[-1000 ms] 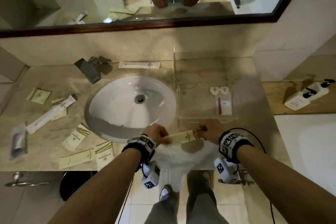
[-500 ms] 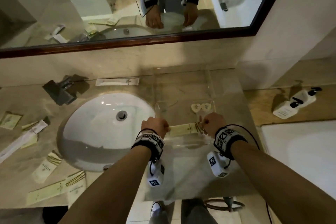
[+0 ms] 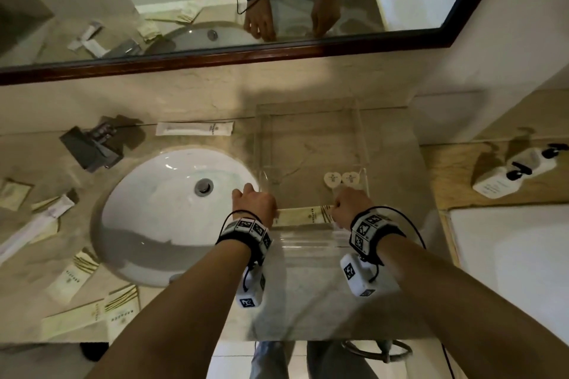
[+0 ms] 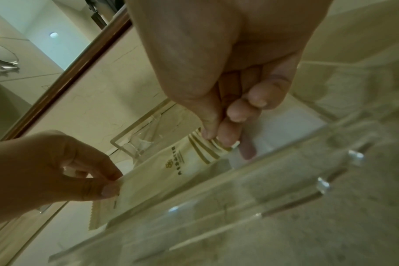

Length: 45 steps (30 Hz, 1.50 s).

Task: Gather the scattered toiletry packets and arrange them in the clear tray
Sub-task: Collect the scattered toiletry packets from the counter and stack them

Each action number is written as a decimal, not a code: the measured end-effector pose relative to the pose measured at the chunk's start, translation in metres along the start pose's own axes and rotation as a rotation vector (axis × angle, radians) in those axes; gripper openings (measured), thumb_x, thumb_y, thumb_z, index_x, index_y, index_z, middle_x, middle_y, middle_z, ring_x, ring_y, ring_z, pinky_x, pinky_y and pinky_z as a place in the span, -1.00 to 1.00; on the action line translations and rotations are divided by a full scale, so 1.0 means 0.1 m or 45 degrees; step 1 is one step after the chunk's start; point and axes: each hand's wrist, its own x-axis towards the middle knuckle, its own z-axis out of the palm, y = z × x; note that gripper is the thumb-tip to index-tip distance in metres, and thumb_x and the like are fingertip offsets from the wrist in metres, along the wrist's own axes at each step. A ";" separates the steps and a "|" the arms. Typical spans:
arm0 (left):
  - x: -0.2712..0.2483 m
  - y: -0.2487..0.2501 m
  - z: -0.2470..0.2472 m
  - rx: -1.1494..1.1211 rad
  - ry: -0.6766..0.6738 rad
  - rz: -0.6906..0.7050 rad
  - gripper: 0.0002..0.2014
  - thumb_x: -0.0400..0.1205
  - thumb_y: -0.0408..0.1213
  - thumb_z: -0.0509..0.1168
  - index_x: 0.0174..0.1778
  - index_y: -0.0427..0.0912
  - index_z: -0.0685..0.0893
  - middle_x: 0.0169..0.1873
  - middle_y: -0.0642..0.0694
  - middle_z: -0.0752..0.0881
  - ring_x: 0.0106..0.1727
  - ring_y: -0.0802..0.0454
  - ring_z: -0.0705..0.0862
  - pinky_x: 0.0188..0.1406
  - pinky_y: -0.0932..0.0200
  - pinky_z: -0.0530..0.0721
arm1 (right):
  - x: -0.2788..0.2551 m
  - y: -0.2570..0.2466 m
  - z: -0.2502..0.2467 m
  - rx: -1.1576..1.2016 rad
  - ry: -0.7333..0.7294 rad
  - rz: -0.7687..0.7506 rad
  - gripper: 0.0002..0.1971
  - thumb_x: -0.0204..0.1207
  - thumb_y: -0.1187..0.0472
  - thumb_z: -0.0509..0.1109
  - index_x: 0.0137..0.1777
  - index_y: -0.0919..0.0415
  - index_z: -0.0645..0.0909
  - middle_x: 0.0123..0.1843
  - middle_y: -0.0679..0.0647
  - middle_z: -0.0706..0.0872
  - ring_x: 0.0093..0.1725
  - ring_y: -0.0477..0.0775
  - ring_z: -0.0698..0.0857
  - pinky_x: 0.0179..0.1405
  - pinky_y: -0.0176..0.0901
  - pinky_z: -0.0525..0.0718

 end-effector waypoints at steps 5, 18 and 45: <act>-0.03 0.03 0.10 0.048 0.035 0.018 -0.82 0.56 -0.08 0.31 -0.08 -0.03 0.78 -0.11 -0.02 0.80 0.24 -0.13 0.46 0.20 -0.15 0.34 | 0.00 0.05 0.07 -0.065 -0.048 0.017 -0.85 0.46 0.14 0.41 -0.17 0.14 0.48 -0.38 0.01 0.62 -0.34 0.03 0.66 -0.45 -0.22 0.52; -0.24 -0.02 0.11 -0.076 0.084 0.015 -0.84 0.58 -0.25 0.27 0.01 0.02 0.70 0.06 -0.03 0.75 0.25 -0.17 0.50 0.19 -0.13 0.38 | -0.10 -0.18 -0.09 -0.234 -0.067 -0.070 -0.92 0.42 0.13 0.35 -0.21 0.10 0.52 -0.31 0.04 0.57 -0.23 0.16 0.63 -0.30 -0.16 0.56; -2.31 -3.62 1.52 -0.698 0.077 -0.586 -0.85 0.60 -0.15 0.27 0.06 -0.02 0.63 0.07 -0.12 0.73 0.05 -0.20 0.70 0.00 0.01 0.70 | -1.01 -3.34 2.27 -0.027 -0.257 -0.422 -0.92 0.48 0.22 0.41 -0.12 0.18 0.74 -0.28 0.07 0.77 -0.28 0.02 0.74 -0.31 -0.31 0.64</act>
